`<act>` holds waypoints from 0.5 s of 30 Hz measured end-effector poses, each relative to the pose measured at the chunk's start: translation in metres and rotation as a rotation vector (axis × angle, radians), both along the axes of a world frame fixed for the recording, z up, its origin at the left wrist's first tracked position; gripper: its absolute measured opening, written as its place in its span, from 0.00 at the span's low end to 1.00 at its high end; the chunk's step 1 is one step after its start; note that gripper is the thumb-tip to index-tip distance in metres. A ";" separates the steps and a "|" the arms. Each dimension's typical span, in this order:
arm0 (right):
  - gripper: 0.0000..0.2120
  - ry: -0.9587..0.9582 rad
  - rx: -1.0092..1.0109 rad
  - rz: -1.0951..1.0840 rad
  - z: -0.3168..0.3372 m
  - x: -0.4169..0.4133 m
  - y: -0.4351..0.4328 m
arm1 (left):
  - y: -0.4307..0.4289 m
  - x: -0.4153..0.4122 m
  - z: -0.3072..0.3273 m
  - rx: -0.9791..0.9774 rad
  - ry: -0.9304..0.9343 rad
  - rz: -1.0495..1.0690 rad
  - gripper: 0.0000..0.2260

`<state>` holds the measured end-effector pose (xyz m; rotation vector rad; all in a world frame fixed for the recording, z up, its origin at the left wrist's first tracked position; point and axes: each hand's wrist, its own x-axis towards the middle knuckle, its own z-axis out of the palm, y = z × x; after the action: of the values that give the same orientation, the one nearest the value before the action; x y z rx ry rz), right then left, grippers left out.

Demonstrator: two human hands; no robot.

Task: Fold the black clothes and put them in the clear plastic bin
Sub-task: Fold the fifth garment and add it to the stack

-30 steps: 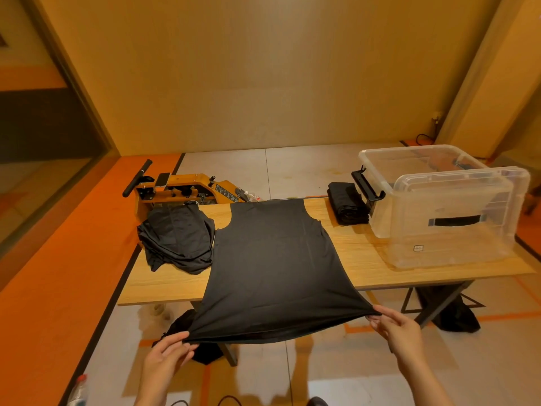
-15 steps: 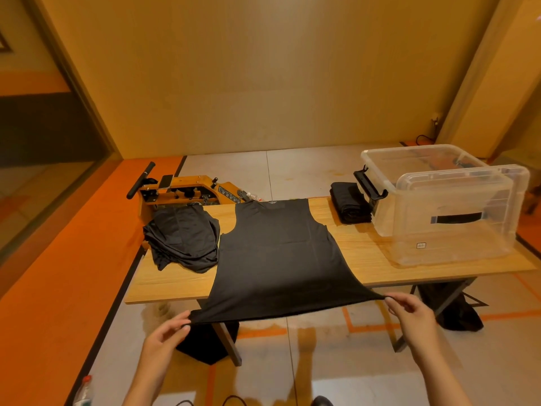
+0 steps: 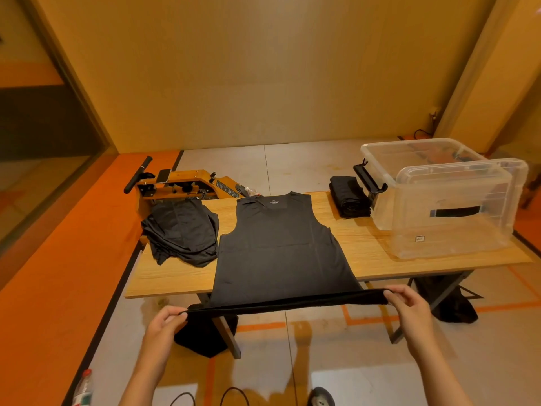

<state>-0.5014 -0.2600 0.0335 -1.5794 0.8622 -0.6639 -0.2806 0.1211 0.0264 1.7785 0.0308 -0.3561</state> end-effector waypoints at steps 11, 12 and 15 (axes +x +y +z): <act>0.05 0.055 -0.065 0.013 -0.002 0.001 0.002 | 0.002 -0.007 -0.002 0.070 -0.054 -0.024 0.05; 0.05 0.059 -0.073 0.014 -0.001 0.002 0.002 | 0.002 -0.007 -0.001 0.068 -0.058 -0.029 0.05; 0.06 0.066 -0.079 0.008 0.002 0.003 0.004 | 0.003 -0.005 -0.002 0.067 -0.066 -0.037 0.05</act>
<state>-0.4980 -0.2562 0.0354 -1.6820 0.8874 -0.6504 -0.2856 0.1244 0.0245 1.8578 -0.0374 -0.3264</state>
